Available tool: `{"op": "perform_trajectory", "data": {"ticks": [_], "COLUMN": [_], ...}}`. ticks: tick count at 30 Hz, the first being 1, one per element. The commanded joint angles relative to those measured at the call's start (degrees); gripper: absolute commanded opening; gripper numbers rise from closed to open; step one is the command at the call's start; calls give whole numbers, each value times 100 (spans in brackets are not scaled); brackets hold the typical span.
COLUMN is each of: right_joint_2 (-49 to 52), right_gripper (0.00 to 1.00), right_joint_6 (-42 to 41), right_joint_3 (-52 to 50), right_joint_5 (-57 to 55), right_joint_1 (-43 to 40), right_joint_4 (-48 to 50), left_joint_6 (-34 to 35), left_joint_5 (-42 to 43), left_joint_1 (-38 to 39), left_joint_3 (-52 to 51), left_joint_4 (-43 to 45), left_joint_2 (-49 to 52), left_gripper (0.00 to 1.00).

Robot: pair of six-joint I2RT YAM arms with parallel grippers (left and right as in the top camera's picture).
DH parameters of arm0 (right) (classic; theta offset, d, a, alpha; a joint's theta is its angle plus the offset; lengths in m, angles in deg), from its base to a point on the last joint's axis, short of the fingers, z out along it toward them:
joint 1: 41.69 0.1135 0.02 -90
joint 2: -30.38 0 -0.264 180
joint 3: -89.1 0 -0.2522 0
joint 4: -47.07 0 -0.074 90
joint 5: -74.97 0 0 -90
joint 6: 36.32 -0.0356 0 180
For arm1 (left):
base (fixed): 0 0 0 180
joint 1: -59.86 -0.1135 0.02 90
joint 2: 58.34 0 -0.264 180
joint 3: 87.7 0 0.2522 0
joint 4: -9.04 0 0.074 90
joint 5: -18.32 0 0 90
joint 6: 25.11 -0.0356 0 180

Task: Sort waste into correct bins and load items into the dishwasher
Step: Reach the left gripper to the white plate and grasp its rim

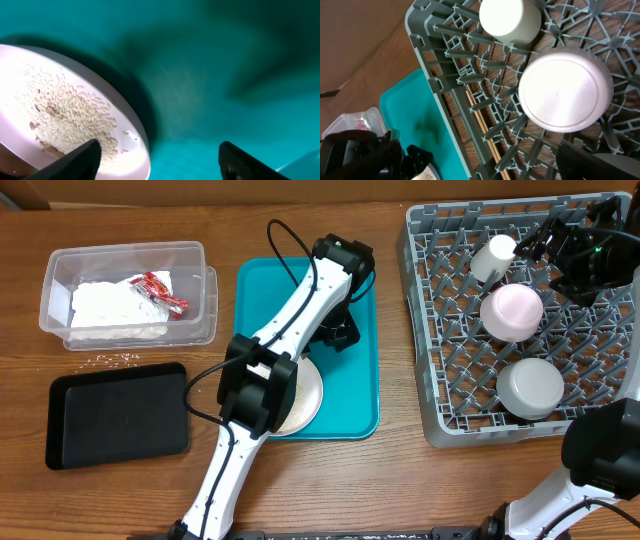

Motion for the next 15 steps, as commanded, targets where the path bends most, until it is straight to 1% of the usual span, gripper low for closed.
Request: {"op": "perform_trajectory", "data": {"ticks": [1, 4, 8, 9, 10, 11, 13, 15], "right_joint_2": [-164, -164, -164, -164, -164, -164, -164, -164], "right_gripper": [100, 100, 100, 100, 100, 100, 100, 100], "right_joint_6": [-22, -22, -22, -24, -22, -22, -22, -22], "right_joint_3": [136, 136, 136, 136, 136, 136, 136, 136], "right_joint_5": [0, 0, 0, 0, 0, 0, 0, 0], "right_joint_1": [0, 0, 0, 0, 0, 0, 0, 0], "right_joint_4": [11, 9, 9, 9, 9, 9, 11, 11], "left_joint_6": [111, 109, 94, 79, 66, 63, 63, 61], "left_joint_5": [-76, -81, -76, -74, -76, -76, -79, -81], "left_joint_1": [-153, -214, -251, -251, -251, -258, -269, -267], "left_joint_3": [-149, -269, -509, -584, -634, -675, -774, -850], "left_joint_4": [52, 122, 251, 278, 278, 282, 304, 310], "left_joint_2": [74, 74, 74, 74, 74, 74, 74, 74], "left_gripper": [74, 72, 63, 59, 52, 47, 45, 47]}}
